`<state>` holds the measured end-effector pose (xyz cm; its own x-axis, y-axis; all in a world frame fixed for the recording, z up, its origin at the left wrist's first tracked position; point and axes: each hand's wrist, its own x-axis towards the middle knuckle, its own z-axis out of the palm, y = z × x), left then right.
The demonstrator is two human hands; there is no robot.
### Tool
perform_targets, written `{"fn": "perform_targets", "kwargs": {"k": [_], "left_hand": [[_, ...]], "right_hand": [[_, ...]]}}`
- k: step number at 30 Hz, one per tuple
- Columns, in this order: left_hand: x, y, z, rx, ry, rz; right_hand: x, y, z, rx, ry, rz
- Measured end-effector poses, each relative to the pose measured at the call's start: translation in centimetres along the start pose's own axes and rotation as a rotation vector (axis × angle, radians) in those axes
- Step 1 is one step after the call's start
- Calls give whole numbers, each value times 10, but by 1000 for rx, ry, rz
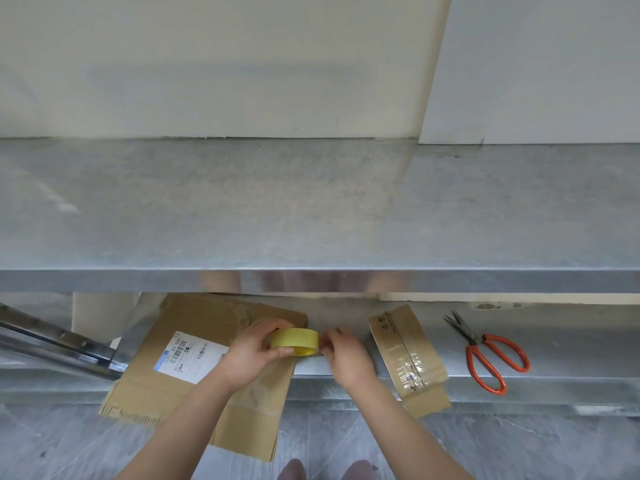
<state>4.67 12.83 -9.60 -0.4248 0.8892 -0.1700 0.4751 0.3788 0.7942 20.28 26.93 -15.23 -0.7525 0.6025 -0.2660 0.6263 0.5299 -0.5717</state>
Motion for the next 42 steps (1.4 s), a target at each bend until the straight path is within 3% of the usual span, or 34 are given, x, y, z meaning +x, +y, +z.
{"fn": "perform_targets", "kwargs": {"k": [5, 10, 14, 20, 28, 33, 39, 42], "left_hand": [[-3, 16, 0, -25, 19, 28], [-4, 46, -10, -135, 177, 70], [-21, 57, -17, -174, 151, 94], [-52, 63, -2, -238, 121, 101], [-79, 100, 49, -317, -71, 78], [-84, 129, 77, -345, -76, 74], [-92, 150, 113, -383, -87, 67], [-102, 155, 130, -413, -49, 39]], "right_hand": [[-19, -2, -20, -87, 113, -45], [-34, -22, -51, 125, 238, -91], [-52, -27, -66, 197, 149, -53], [-87, -18, -89, 91, 149, 28], [-130, 31, -126, 170, 58, 86], [-156, 68, -148, 292, -10, 126], [-181, 103, -167, 601, -237, 210], [-190, 119, -176, 573, -322, 203]]}}
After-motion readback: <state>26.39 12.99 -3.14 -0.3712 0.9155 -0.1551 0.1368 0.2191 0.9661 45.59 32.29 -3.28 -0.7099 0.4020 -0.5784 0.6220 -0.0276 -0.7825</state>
